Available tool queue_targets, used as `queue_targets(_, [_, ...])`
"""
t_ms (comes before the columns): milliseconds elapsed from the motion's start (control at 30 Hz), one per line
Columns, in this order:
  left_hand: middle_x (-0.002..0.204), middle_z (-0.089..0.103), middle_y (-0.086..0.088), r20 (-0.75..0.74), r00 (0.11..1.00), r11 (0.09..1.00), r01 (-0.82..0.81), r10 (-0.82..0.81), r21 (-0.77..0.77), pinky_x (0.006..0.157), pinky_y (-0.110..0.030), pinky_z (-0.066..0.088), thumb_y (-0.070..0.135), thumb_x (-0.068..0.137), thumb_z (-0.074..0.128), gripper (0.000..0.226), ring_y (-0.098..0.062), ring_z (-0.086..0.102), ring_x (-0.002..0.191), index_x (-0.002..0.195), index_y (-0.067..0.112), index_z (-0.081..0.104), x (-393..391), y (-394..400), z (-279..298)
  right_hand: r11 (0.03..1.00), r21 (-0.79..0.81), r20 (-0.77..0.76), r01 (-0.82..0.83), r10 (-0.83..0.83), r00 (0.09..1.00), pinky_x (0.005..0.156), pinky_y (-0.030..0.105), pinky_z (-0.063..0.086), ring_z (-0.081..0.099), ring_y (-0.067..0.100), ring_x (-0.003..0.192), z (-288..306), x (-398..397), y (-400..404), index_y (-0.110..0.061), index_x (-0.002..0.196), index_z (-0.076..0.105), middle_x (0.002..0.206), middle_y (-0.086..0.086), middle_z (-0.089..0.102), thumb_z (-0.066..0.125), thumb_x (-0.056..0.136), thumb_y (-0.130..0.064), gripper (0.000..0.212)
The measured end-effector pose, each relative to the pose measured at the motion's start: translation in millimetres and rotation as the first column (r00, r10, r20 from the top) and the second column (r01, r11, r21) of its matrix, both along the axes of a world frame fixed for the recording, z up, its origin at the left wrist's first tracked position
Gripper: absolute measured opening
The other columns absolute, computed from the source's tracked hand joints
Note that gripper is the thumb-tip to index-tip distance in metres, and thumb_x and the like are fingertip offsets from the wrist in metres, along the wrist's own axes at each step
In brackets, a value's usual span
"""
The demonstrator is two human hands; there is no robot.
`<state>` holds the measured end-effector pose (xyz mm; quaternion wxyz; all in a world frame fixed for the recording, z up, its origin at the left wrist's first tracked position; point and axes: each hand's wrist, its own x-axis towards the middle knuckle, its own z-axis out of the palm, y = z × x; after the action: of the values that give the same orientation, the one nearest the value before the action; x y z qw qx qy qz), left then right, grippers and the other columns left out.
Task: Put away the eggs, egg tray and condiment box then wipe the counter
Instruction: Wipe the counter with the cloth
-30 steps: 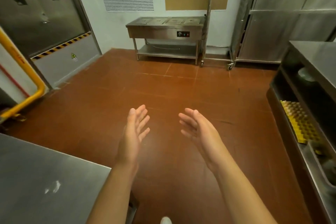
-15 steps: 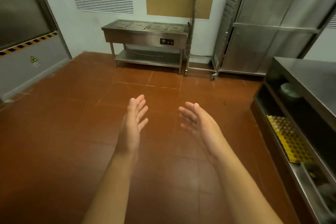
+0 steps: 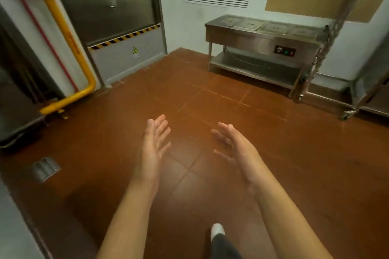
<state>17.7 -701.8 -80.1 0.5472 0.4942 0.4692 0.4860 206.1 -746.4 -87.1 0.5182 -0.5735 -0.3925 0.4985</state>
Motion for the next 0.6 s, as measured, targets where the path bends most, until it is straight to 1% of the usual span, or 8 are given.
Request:
queue_targets(67, [0.150, 0.049, 0.009, 0.010, 0.993, 0.993, -0.115, 0.115, 0.002, 0.114, -0.041, 0.036, 0.062, 0.100, 0.022, 0.060, -0.007, 0.048, 0.133, 0.146, 0.032, 0.046, -7, 28, 6, 0.995, 0.021, -0.010, -0.093, 0.093, 0.996, 0.104, 0.031, 0.046, 0.055, 0.003, 0.123, 3, -3, 46, -0.033, 0.146, 0.044, 0.136, -0.015, 0.059, 0.039, 0.095, -0.064, 0.061])
queue_targets(167, [0.151, 0.048, 0.006, -0.001, 0.972, 0.972, -0.234, 0.234, 0.006, 0.116, -0.041, 0.035, 0.055, 0.104, 0.020, 0.057, -0.009, 0.047, 0.135, 0.148, 0.027, 0.044, -14, 70, 21, 0.977, 0.063, 0.010, -0.202, 0.202, 0.979, 0.105, 0.029, 0.043, 0.054, 0.002, 0.124, 17, -6, 115, -0.035, 0.147, 0.042, 0.136, -0.019, 0.058, 0.037, 0.095, -0.065, 0.059])
queue_targets(267, [0.149, 0.049, 0.007, 0.004, 0.947, 0.946, -0.322, 0.322, 0.033, 0.113, -0.037, 0.037, 0.053, 0.104, 0.021, 0.056, -0.008, 0.048, 0.133, 0.147, 0.028, 0.045, -19, 110, 31, 0.940, 0.094, 0.008, -0.328, 0.329, 0.944, 0.099, 0.022, 0.043, 0.055, -0.002, 0.121, 24, -14, 174, -0.040, 0.145, 0.042, 0.134, -0.024, 0.058, 0.034, 0.097, -0.063, 0.053])
queue_targets(300, [0.148, 0.050, 0.008, 0.008, 0.936, 0.935, -0.352, 0.352, 0.050, 0.111, -0.036, 0.038, 0.053, 0.104, 0.021, 0.055, -0.007, 0.049, 0.133, 0.146, 0.028, 0.046, -21, 121, 30, 0.920, 0.111, -0.005, -0.375, 0.378, 0.926, 0.096, 0.018, 0.046, 0.055, -0.003, 0.121, 22, -18, 191, -0.039, 0.145, 0.042, 0.135, -0.023, 0.058, 0.035, 0.098, -0.060, 0.052])
queue_targets(367, [0.147, 0.051, 0.011, 0.007, 0.912, 0.910, -0.409, 0.409, 0.068, 0.109, -0.034, 0.039, 0.056, 0.102, 0.022, 0.056, -0.005, 0.050, 0.132, 0.145, 0.030, 0.046, -28, 139, 26, 0.889, 0.130, -0.054, -0.439, 0.449, 0.892, 0.095, 0.017, 0.050, 0.055, 0.000, 0.125, 16, -30, 227, -0.032, 0.146, 0.042, 0.138, -0.014, 0.057, 0.036, 0.101, -0.052, 0.050])
queue_targets(467, [0.146, 0.051, 0.014, -0.019, 0.869, 0.868, -0.493, 0.495, 0.051, 0.110, -0.034, 0.039, 0.059, 0.100, 0.022, 0.058, -0.002, 0.050, 0.131, 0.145, 0.033, 0.046, -51, 148, 19, 0.856, 0.104, -0.131, -0.506, 0.516, 0.847, 0.100, 0.026, 0.050, 0.055, 0.009, 0.127, 9, -59, 266, -0.023, 0.146, 0.044, 0.137, -0.007, 0.059, 0.036, 0.103, -0.045, 0.049])
queue_targets(533, [0.146, 0.052, 0.014, -0.023, 0.827, 0.827, -0.561, 0.562, 0.042, 0.112, -0.037, 0.038, 0.062, 0.097, 0.023, 0.061, -0.002, 0.052, 0.130, 0.145, 0.033, 0.046, -74, 155, 14, 0.825, 0.104, -0.154, -0.556, 0.566, 0.810, 0.104, 0.034, 0.048, 0.059, 0.006, 0.122, 1, -83, 286, -0.025, 0.143, 0.048, 0.132, -0.009, 0.063, 0.038, 0.102, -0.048, 0.048])
queue_targets(600, [0.143, 0.055, 0.015, -0.004, 0.778, 0.778, -0.627, 0.628, 0.029, 0.113, -0.040, 0.038, 0.067, 0.095, 0.026, 0.062, -0.002, 0.053, 0.128, 0.144, 0.035, 0.048, -97, 164, 10, 0.788, 0.095, -0.151, -0.608, 0.615, 0.774, 0.105, 0.037, 0.048, 0.060, 0.003, 0.120, -7, -107, 305, -0.030, 0.140, 0.052, 0.129, -0.014, 0.065, 0.040, 0.097, -0.057, 0.051])
